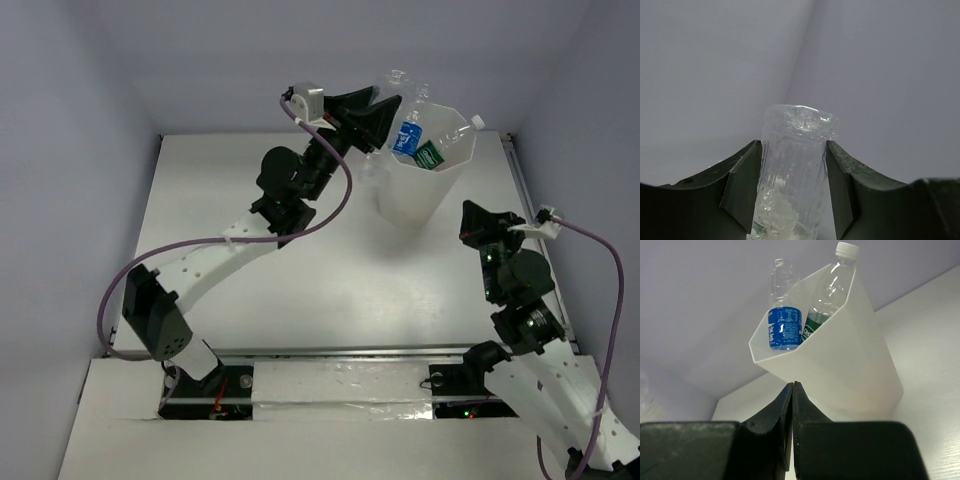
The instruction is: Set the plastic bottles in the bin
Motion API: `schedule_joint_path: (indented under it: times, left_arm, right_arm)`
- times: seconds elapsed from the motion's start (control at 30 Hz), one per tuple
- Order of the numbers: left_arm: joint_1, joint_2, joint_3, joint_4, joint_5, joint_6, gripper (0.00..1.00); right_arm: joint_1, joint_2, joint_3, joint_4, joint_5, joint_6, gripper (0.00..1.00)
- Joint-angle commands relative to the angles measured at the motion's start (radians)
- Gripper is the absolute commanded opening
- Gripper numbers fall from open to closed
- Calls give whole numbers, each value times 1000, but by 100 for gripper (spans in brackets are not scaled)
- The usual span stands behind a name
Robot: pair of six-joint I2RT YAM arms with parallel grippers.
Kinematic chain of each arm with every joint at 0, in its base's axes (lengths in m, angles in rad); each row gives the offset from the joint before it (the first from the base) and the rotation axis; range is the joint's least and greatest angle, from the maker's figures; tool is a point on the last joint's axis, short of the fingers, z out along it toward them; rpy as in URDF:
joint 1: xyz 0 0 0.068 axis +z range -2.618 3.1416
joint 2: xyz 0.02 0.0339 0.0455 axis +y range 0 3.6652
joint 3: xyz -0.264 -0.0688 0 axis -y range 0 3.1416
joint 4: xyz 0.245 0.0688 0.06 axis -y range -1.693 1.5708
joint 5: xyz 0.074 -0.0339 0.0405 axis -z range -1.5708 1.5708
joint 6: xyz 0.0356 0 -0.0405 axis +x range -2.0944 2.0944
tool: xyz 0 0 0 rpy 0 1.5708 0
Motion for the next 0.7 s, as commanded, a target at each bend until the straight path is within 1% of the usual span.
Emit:
schedule_joint_path:
  times: [0.0,0.07,0.1,0.2,0.23,0.27,0.3,0.33,0.4,0.43,0.53,0.57,0.67]
  left_arm:
    - [0,74,106,198,76,24,32]
    - [0,159,163,233,83,24,32]
    - [0,227,233,241,85,24,32]
    - [0,340,371,226,100,17,32]
    - [-9,417,464,213,102,11,32]
    - [-9,454,515,206,109,6,32]
    - [-9,495,625,192,109,1,33]
    - [-9,570,681,161,112,-8,33]
    - [-9,646,787,137,118,-20,33]
    - [-9,714,879,105,117,-23,33]
    - [-18,801,971,65,117,-25,35]
    - [-18,805,962,66,111,-23,35]
    - [-18,792,858,101,95,-14,37]
  right_arm:
    - [4,-82,-27,-41,-20,24,6]
    - [4,-134,-56,-64,-26,27,6]
    - [4,-151,-65,-70,-28,28,6]
    - [4,-215,-94,-110,-38,31,6]
    - [4,-232,-102,-111,-41,30,6]
    - [4,-261,-108,-117,-43,25,6]
    - [4,-271,-115,-121,-46,22,6]
    - [4,-280,-122,-125,-48,22,6]
    - [4,-297,-127,-133,-54,17,6]
    - [4,-298,-133,-133,-60,17,6]
    - [4,-301,-139,-127,-81,13,6]
    - [4,-301,-141,-125,-84,8,6]
    - [4,-306,-139,-122,-83,-4,6]
